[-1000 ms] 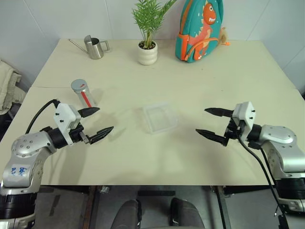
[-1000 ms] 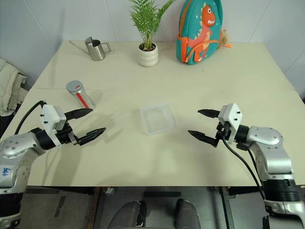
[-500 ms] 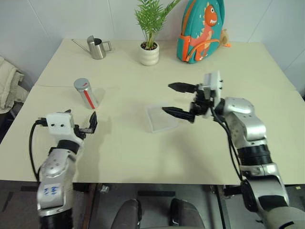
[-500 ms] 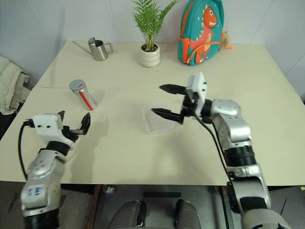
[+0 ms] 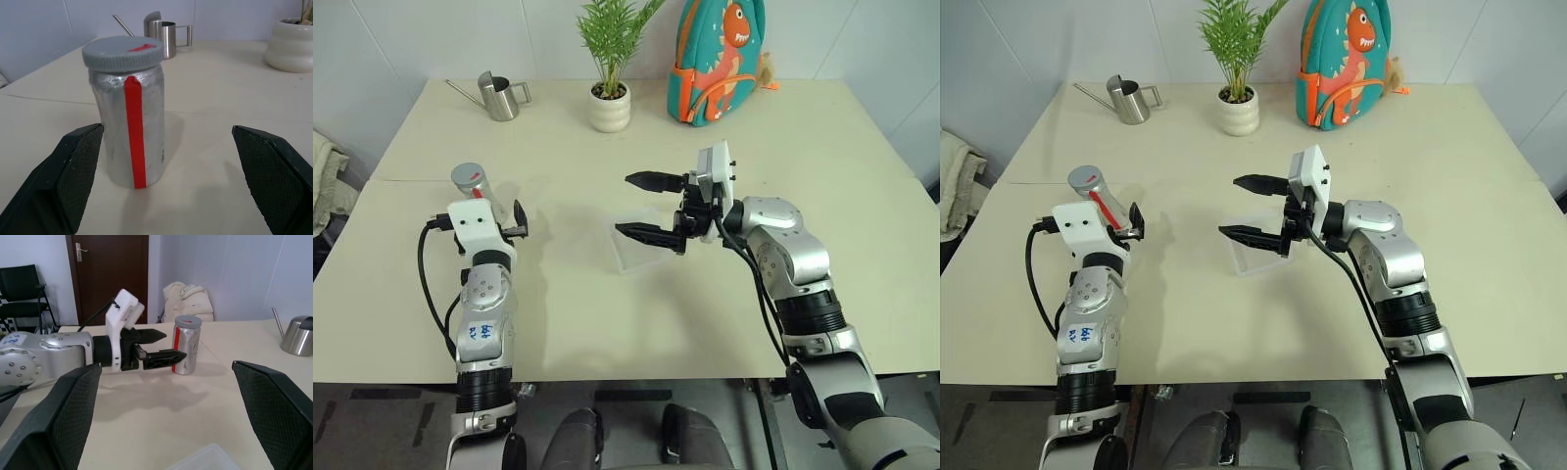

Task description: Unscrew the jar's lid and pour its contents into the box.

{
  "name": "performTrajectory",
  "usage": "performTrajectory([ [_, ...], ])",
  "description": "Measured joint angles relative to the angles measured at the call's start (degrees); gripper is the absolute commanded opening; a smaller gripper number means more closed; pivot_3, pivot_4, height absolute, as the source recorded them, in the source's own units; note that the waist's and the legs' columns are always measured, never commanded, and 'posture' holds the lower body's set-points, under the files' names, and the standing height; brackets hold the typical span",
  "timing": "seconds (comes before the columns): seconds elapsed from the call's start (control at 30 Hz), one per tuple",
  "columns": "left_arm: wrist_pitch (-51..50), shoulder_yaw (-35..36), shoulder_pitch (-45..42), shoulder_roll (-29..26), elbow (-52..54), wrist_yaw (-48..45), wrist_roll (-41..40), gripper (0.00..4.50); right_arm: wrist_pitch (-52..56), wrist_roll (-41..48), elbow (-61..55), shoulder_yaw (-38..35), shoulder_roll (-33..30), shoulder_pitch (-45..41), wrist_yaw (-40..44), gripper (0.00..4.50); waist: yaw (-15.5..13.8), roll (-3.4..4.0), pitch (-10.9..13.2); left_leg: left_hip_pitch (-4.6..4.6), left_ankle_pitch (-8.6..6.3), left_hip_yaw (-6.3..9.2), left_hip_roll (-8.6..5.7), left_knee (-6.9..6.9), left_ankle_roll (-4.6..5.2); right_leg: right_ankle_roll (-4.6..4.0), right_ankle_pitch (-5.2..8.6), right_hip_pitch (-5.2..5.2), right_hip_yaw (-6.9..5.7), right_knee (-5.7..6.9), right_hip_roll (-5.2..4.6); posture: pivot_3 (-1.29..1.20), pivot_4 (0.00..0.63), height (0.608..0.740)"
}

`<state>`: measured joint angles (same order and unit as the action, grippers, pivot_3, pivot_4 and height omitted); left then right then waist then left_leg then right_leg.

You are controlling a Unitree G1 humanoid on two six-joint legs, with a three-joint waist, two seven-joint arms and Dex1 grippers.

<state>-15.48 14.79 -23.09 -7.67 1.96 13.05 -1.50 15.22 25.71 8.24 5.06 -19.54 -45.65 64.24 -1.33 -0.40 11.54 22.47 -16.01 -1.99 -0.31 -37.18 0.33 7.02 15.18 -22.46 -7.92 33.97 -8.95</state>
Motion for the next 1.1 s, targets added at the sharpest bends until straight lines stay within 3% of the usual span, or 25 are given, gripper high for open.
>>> performTrajectory([
  [0.43,5.3,1.7,-8.1,-2.4,-12.7,5.7,1.9,4.48,0.4,-0.1,-2.2,0.0,0.0,2.0,-2.6,4.50,0.0,-0.03,0.0,-0.05,-0.06,-0.23,0.19,-0.02,-0.08,-0.11,-0.10,-0.13,0.30,-0.01,0.26,0.00,0.150,0.740],
  [0.77,13.4,3.2,-16.8,-6.3,-30.6,6.9,1.7,4.48,0.7,-0.4,-3.6,-0.1,-0.4,3.2,-3.9,4.50,0.0,-0.05,0.0,-0.05,-0.10,-0.31,0.19,0.00,-0.09,-0.11,-0.10,-0.16,0.34,-0.08,0.29,0.00,0.150,0.740],
  [0.9,14.7,3.2,-17.6,-6.8,-33.9,7.1,1.7,3.59,1.0,-0.4,-3.6,-0.1,-0.4,3.3,-4.3,4.50,0.0,-0.06,0.0,-0.05,-0.10,-0.32,0.19,-0.01,-0.09,-0.11,-0.10,-0.16,0.35,-0.06,0.29,0.00,0.150,0.740],
  [1.07,15.9,3.1,-17.9,-6.8,-34.5,7.1,1.6,1.99,1.0,-0.4,-3.6,-0.1,-0.4,3.3,-4.7,4.50,0.0,-0.06,0.0,-0.05,-0.10,-0.32,0.20,-0.01,-0.10,-0.11,-0.10,-0.16,0.35,-0.05,0.29,0.00,0.150,0.740],
  [1.1,16.1,3.0,-17.9,-6.8,-34.5,7.0,1.6,1.96,1.0,-0.4,-3.6,-0.1,-0.4,3.3,-4.7,4.50,0.0,-0.06,0.0,-0.05,-0.10,-0.32,0.20,-0.01,-0.09,-0.11,-0.10,-0.16,0.35,-0.05,0.29,0.00,0.150,0.740],
])
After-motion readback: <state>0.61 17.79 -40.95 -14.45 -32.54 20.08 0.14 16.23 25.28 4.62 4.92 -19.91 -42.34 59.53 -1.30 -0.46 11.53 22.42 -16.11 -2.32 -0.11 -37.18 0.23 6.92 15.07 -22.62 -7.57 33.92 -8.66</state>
